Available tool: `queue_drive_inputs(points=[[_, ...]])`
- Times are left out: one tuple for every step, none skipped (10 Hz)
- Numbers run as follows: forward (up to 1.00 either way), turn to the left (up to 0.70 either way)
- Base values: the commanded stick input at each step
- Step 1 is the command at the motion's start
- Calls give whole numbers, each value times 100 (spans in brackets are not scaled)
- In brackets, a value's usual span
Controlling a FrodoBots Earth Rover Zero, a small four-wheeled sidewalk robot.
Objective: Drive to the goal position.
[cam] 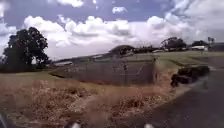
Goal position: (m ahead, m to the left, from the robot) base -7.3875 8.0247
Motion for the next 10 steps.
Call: queue_drive_inputs(points=[[0, -70], [0, -70], [0, -70], [0, -70], [0, -70], [0, -70], [0, -70], [0, -70], [0, -70], [0, -70]])
